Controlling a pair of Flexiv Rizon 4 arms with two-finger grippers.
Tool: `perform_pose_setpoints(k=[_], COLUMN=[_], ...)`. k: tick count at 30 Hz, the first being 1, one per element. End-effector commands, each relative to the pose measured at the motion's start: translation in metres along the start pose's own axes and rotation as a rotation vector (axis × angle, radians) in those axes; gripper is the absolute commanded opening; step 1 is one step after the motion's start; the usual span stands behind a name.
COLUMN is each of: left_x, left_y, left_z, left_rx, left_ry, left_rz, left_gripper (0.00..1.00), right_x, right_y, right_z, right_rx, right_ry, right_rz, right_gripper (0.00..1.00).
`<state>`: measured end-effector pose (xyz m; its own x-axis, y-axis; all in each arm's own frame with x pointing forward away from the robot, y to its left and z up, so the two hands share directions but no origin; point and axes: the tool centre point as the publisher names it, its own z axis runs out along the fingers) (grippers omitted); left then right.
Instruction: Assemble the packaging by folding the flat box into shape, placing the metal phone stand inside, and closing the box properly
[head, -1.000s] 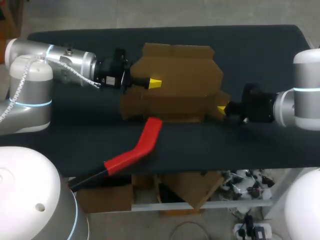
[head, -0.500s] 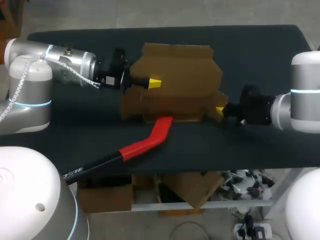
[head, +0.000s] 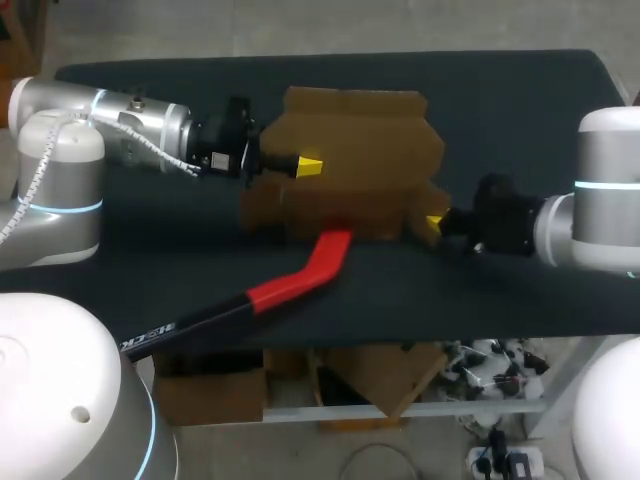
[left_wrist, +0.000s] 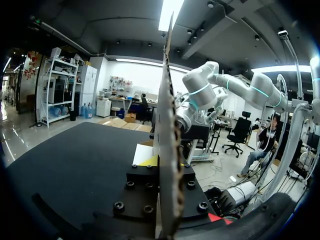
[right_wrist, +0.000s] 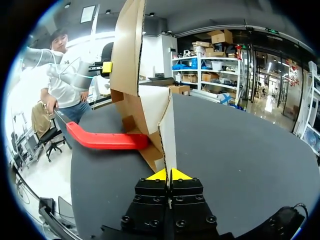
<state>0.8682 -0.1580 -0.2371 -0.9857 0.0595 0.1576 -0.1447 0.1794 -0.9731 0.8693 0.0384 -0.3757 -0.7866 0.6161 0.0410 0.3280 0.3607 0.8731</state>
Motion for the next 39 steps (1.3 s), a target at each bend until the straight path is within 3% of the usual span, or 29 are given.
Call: perform_pose_setpoints(k=[1, 10, 12, 13, 14, 18, 21, 39], left_x=[0.000, 0.000, 0.000, 0.000, 0.000, 0.000, 0.000, 0.000], left_y=[0.003, 0.003, 0.003, 0.003, 0.003, 0.003, 0.003, 0.003], left_z=[0.003, 0.003, 0.003, 0.003, 0.003, 0.003, 0.003, 0.003], left_rx=[-0.001, -0.001, -0.001, -0.001, -0.001, -0.001, -0.001, -0.001], left_ry=[0.003, 0.003, 0.003, 0.003, 0.003, 0.003, 0.003, 0.003], left_rz=[-0.001, -0.001, -0.001, -0.001, -0.001, -0.001, -0.001, -0.001], left_gripper=[0.00, 0.00, 0.00, 0.00, 0.00, 0.00, 0.00, 0.00], right_x=[0.007, 0.011, 0.012, 0.012, 0.013, 0.014, 0.015, 0.023], right_y=[0.003, 0.006, 0.006, 0.007, 0.007, 0.008, 0.009, 0.011], right_z=[0.008, 0.013, 0.013, 0.014, 0.014, 0.016, 0.017, 0.022], right_rx=[-0.002, -0.008, -0.008, -0.010, -0.011, -0.013, -0.014, -0.026], right_ry=[-0.016, -0.031, -0.034, -0.036, -0.038, -0.048, -0.054, -0.076], right_rz=[0.000, 0.016, 0.019, 0.022, 0.024, 0.031, 0.038, 0.075], right_gripper=[0.02, 0.06, 0.09, 0.20, 0.24, 0.24, 0.32, 0.34])
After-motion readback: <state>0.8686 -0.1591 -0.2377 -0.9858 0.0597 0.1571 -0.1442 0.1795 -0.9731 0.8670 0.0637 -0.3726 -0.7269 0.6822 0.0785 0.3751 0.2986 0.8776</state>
